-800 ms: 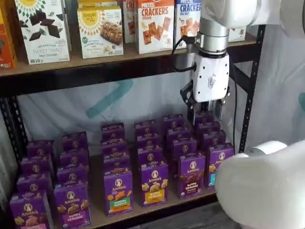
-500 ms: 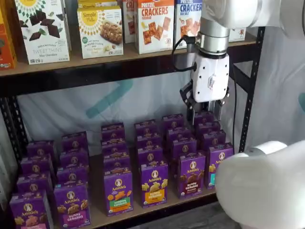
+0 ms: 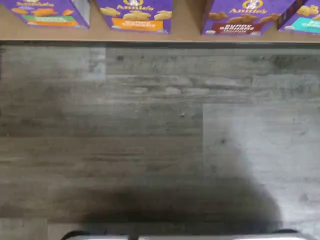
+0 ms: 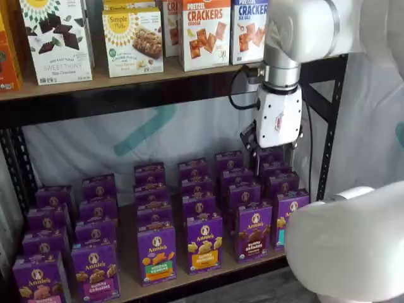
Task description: Pick up the purple box with a brown patch in the center, on the bottom shelf, the fifth box from the left
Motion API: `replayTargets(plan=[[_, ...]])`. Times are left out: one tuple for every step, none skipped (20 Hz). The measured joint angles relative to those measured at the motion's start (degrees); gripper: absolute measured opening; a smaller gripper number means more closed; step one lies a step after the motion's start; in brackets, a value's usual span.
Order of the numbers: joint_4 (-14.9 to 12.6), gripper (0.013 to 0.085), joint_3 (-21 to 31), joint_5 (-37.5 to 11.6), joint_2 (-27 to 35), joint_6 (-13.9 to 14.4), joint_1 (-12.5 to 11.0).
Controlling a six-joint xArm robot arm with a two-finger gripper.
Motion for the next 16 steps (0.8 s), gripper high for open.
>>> replayTargets(plan=[[-0.24,0.085,0.53,-1.2,0.47,-0.19,-0.29],[-0.2,0.085,0.99,-2.33,0.99,-0.58,-0.68],[-0.04,0.085,1.38,-3.39,1.73,-1.06,-1.14],[0.03,0.085,1.81,-4.66,2.66,-1.49,-1.56],[-0.22,0.085,2.21,-5.82,3.46,-1.59,-1.77],[-0.47,0.085,2.6,-7.0,4.25,-1.68,-1.96],[-0.51,0.085,3.17,-8.8,5.34,-2.03,-2.37],[-0.48,0.085,3.54,-10.27,6.39,-2.38,-2.73],[-0.6,0.085,3.84,-11.48,7.13,-2.49,-2.93],[-0.91,0.085,4.18,-12.98,8.13,-2.5,-3.12],[-1.28,0.085,4.49,-14.68,9.44,-2.5,-3.34],[-1.47,0.085,4.7,-16.31,10.86,-2.57,-3.57],[-1.56,0.085,4.91,-17.79,11.98,-2.67,-3.75],[-1.85,0.085,5.13,-19.48,13.24,-2.61,-3.9],[-1.94,0.085,5.18,-21.1,14.81,-2.7,-4.1],[-2.14,0.085,5.04,-22.44,16.54,-2.7,-4.27]])
